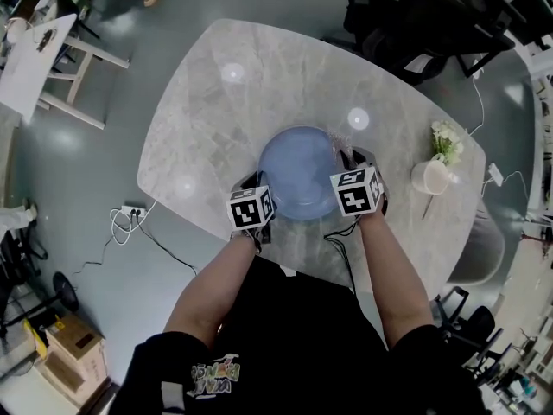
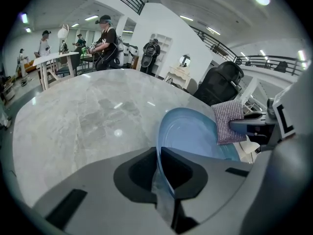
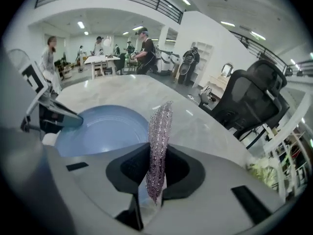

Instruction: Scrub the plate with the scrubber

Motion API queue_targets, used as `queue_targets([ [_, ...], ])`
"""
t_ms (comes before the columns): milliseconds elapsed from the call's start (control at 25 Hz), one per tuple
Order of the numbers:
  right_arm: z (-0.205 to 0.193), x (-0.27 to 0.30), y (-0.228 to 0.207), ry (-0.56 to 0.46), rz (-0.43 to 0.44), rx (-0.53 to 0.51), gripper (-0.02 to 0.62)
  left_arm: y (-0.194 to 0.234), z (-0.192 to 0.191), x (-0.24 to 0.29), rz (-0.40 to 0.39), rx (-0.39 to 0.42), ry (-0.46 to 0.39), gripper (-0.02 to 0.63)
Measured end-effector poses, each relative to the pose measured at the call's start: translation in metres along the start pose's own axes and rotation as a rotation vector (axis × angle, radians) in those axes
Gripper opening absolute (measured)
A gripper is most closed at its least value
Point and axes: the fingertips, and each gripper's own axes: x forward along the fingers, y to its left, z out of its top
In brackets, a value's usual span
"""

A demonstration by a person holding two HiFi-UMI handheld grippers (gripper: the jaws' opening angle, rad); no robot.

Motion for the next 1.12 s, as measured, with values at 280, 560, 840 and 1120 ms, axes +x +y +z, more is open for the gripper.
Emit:
queue_targets([
  [280,-0.006,-0.007,0.051,0.012,0.209,0.182,0.075,0.000,-0.001,-0.001,0.006,-0.019,-0.009,0.040],
  [560,-0.005,-0.012,0.118,0.048,0.383,0.174,0.075,0.000,-0.002,-0.001,0.011,-0.035,-0.013,0.040],
  [840,-0.016,-0.005,0.151,0.123,0.429,0.058,0.075,0.000,-0.001,0.000,0.014,-0.048,-0.022,0.038],
  [1120,-0.033,-0.002,0.135,0.164,0.319,-0.222,0.075,0.001,-0.001,0.000,0.013,-0.046,-0.023,0.038],
])
